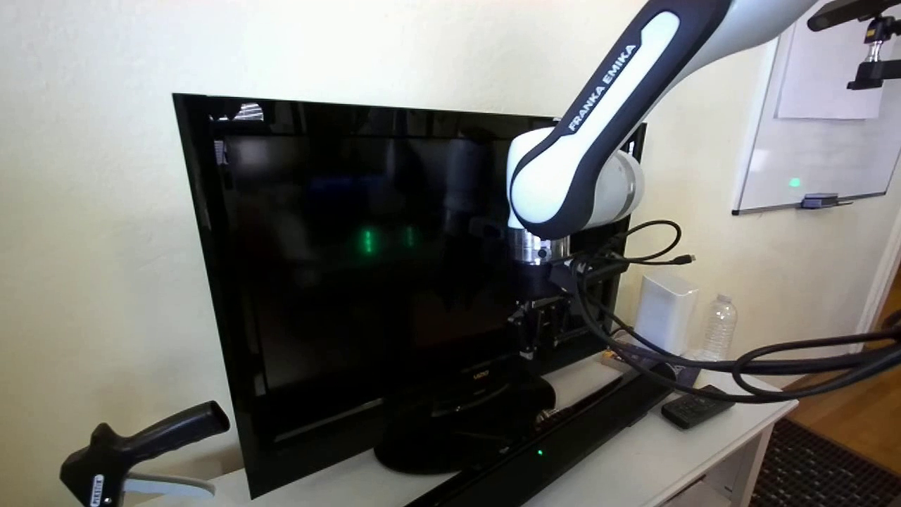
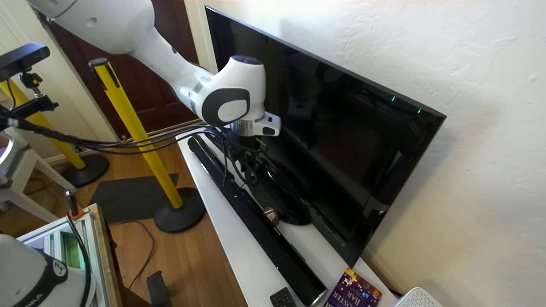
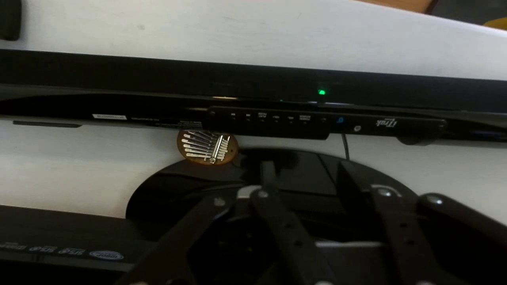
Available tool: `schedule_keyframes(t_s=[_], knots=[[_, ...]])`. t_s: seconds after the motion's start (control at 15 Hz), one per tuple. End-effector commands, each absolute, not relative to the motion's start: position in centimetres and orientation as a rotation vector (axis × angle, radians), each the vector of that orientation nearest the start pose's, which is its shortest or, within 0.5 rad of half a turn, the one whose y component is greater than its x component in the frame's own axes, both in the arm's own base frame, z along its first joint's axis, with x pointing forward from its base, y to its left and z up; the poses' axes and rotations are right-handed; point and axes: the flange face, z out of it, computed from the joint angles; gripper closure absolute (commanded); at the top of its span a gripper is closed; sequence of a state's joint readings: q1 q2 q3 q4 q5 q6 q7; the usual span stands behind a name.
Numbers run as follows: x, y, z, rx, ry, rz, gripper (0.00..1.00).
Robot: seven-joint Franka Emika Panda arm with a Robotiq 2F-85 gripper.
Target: Press a button on the speaker
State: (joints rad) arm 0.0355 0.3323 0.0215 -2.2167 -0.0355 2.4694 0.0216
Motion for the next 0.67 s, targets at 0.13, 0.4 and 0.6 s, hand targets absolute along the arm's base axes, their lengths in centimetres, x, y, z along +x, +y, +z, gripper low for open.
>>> schedule_keyframes(t_s=[0.13, 0.4, 0.6], knots=[[48.6, 0.0, 24.9, -2.993, -0.35, 0.096, 0.1], [45.0, -0.5, 28.0, -3.003, -0.431, 0.193, 0.0], [42.5, -0.5, 30.6, -3.001, -0.401, 0.219, 0.0]])
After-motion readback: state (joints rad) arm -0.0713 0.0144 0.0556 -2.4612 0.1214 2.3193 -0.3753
